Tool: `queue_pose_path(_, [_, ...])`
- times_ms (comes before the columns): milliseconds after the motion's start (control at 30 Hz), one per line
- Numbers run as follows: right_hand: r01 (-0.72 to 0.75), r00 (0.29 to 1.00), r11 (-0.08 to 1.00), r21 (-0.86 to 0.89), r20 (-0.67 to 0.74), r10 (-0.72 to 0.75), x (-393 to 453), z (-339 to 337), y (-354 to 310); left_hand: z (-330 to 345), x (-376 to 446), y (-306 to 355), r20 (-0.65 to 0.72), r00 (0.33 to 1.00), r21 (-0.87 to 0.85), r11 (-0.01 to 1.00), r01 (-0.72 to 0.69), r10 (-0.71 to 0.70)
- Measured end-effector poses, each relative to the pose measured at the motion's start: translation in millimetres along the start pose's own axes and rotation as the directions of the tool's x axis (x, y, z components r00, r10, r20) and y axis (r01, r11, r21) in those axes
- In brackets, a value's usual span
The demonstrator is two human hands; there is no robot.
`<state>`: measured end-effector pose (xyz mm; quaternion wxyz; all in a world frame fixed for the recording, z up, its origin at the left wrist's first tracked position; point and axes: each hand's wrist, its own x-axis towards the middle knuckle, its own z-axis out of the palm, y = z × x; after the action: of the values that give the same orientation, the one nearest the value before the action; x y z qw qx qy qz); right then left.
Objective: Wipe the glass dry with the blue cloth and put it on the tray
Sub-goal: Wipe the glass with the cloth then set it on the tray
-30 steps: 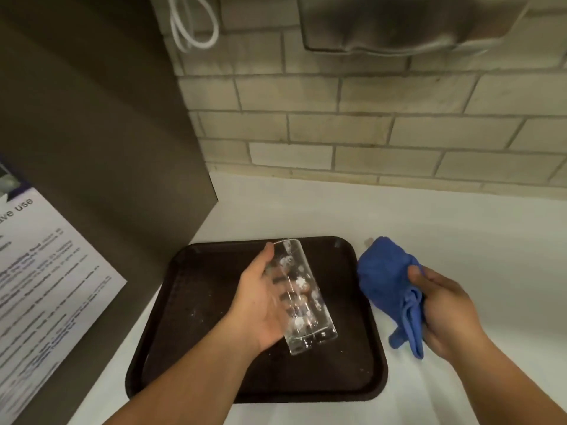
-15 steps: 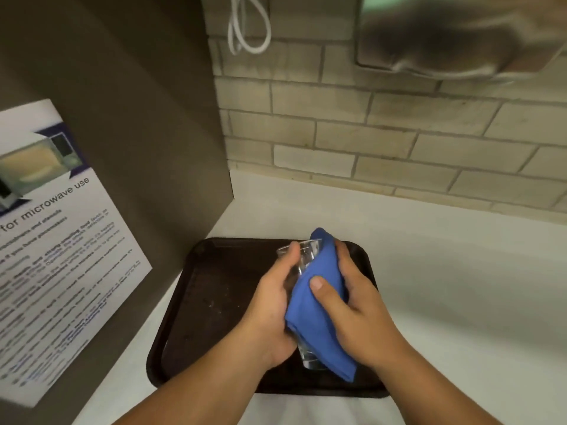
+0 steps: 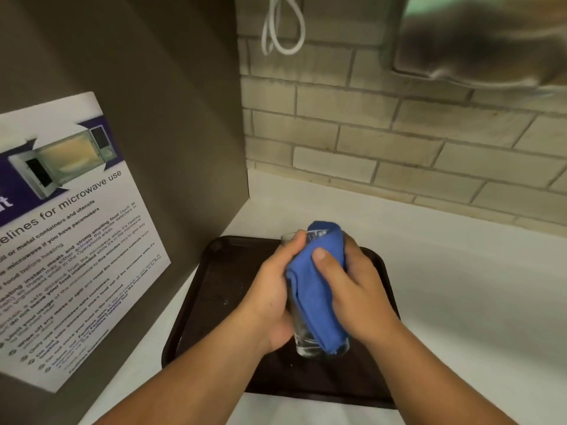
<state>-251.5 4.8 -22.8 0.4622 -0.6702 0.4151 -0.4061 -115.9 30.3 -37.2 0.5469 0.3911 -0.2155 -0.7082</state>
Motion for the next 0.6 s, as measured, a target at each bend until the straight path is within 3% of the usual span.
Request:
queue_pose_path(167, [-0.111, 0.993, 0.98, 0.166, 0.051, 0.104, 3, -3, 10, -5, 8, 19, 0.027, 0.999, -0.023, 0.999, 0.033, -0.033])
queue_pose_path(267, [-0.017, 0.988, 1.0, 0.005, 0.154, 0.016, -2, -1, 9, -7, 12, 17, -0.015, 0.999, 0.013, 0.999, 0.029, -0.029])
queue_pose_path(333, [-0.022, 0.997, 0.998, -0.058, 0.071, 0.026, 9, 4, 5, -5, 11, 12, -0.006, 0.999, 0.016, 0.999, 0.04, -0.04])
queue_pose_path(400, [-0.114, 0.993, 0.993, 0.012, 0.002, 0.114, 24, 6, -3, -4, 10, 10, 0.018, 0.998, -0.037, 0.998, 0.057, -0.056])
queue_pose_path(533, [-0.223, 0.97, 0.962, 0.156, -0.057, 0.234, 29, 5, 6, -6, 12, 17, 0.061, 0.996, -0.041, 0.997, 0.072, -0.069])
queue_pose_path(600, [-0.236, 0.97, 0.951, 0.199, -0.002, 0.242, 14, 1, 17, -9, 14, 20, 0.012, 0.998, -0.01, 0.998, 0.069, -0.069])
